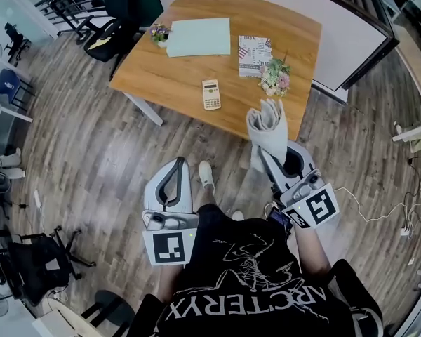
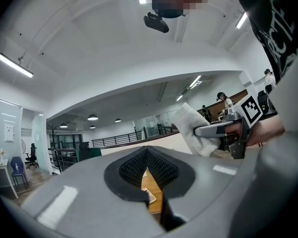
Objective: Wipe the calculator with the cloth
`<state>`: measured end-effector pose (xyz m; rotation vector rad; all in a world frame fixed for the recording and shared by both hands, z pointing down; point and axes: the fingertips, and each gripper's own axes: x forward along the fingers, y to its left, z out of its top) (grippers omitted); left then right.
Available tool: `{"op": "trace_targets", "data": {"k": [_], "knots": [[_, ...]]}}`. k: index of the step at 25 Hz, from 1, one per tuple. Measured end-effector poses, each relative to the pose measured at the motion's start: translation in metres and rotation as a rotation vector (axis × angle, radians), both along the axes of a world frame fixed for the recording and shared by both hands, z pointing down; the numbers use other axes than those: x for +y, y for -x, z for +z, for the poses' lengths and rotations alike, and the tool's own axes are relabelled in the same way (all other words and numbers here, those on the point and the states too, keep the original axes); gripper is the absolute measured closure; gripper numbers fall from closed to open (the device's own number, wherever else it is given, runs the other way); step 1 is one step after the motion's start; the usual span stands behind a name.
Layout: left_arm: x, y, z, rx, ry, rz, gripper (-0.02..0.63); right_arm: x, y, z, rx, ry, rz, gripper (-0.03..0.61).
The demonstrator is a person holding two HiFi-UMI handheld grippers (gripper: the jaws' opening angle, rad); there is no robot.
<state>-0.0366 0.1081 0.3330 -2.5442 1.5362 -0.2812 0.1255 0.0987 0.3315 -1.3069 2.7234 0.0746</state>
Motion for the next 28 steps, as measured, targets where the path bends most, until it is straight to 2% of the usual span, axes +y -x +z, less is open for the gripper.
{"op": "trace_targets", "data": {"k": [9, 13, 16, 19, 21, 28], "knots": [[-0.126, 0.021, -0.002, 0.029, 0.015, 0.076, 0.604, -0.113, 0.035, -0.001, 0.018, 0.023, 0.04, 0.488], [-0.181, 0.044, -0.003, 0.051, 0.031, 0.105, 0.604, -0.167, 0.059, -0.008, 0.045, 0.028, 0.055, 0.488], [-0.213, 0.068, 0.0, 0.073, 0.046, 0.089, 0.604, -0.201, 0.076, -0.018, 0.032, 0.027, 0.063, 0.488], [-0.237, 0.085, 0.006, 0.089, 0.069, 0.075, 0.604, -0.225, 0.089, -0.023, 0.049, 0.02, 0.067, 0.488], [-0.247, 0.089, 0.009, 0.073, 0.083, 0.08, 0.604, -0.237, 0.09, -0.021, 0.07, 0.022, 0.077, 0.488], [-0.257, 0.083, 0.014, 0.068, 0.102, 0.067, 0.604, -0.257, 0.069, -0.011, 0.065, 0.037, 0.11, 0.488]]}}
